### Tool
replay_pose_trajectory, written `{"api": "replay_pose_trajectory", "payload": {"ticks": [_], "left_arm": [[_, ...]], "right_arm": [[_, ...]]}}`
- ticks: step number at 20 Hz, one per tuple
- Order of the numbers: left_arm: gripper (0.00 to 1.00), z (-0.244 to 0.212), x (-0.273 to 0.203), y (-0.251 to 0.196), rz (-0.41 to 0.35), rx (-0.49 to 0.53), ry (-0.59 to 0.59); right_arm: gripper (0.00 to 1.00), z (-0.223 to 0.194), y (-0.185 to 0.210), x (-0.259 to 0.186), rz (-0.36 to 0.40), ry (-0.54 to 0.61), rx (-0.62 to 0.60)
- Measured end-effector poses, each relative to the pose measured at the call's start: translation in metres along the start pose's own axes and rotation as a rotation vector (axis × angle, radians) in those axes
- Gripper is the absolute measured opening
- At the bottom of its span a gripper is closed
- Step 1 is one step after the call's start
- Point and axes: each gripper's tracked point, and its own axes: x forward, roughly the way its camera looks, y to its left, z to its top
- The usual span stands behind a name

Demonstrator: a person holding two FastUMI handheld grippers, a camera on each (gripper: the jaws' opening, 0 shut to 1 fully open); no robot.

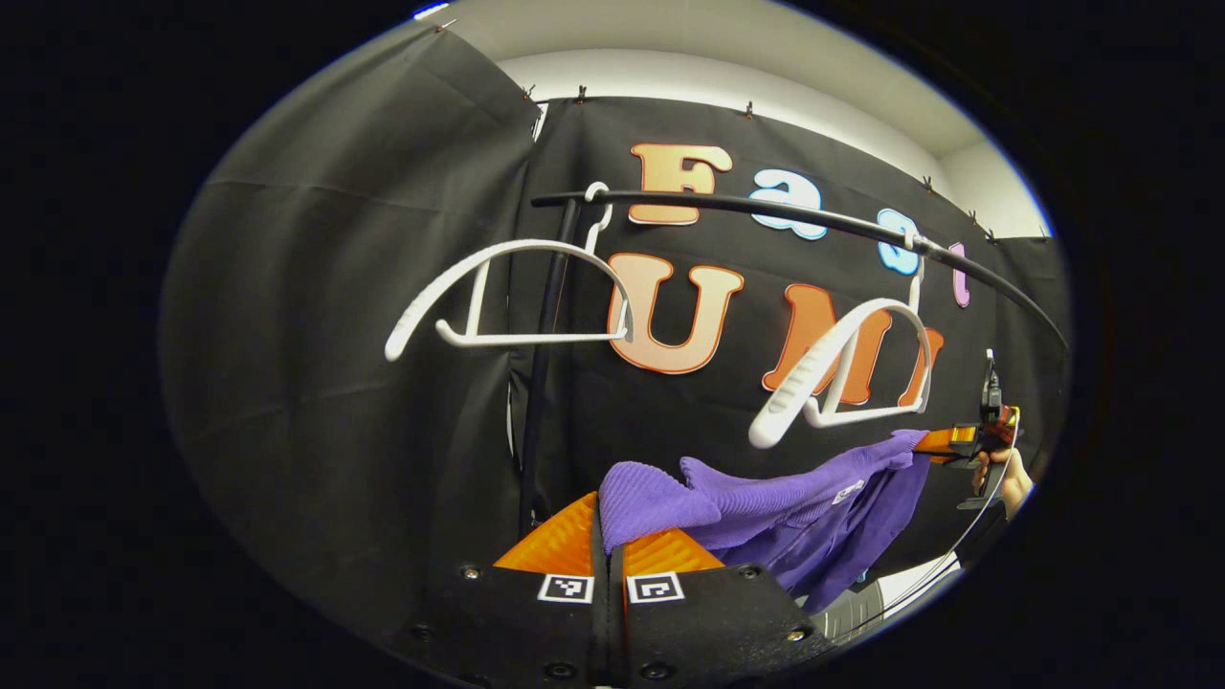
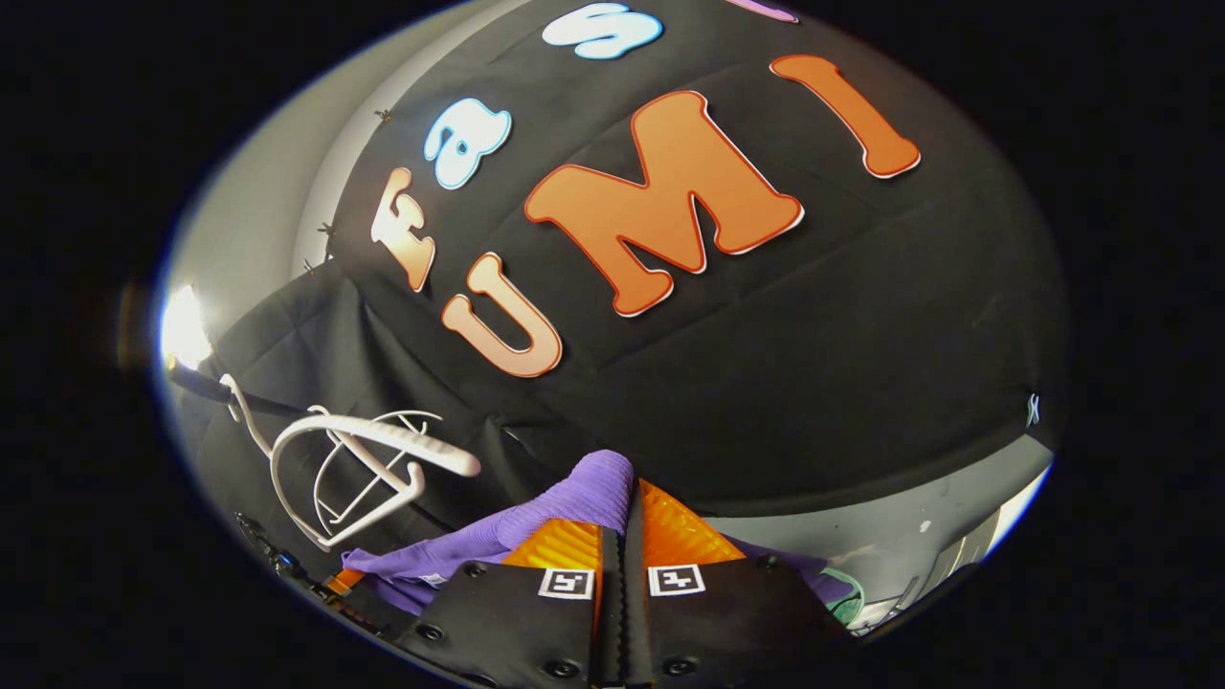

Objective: Grasp the clothes on the hanger with both hands and then place them into the laundry hamper below.

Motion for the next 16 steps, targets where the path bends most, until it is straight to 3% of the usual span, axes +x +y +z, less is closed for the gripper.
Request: {"api": "replay_pose_trajectory", "payload": {"ticks": [9, 16], "left_arm": [[0.0, -0.056, -0.001, -0.033, -0.046, -0.027, 0.107], [0.0, -0.084, -0.01, -0.101, -0.151, -0.04, 0.148]], "right_arm": [[0.07, -0.083, -0.037, -0.022, -0.1, 0.06, 0.059], [0.07, -0.136, -0.023, -0.05, -0.11, 0.079, 0.083]]}}
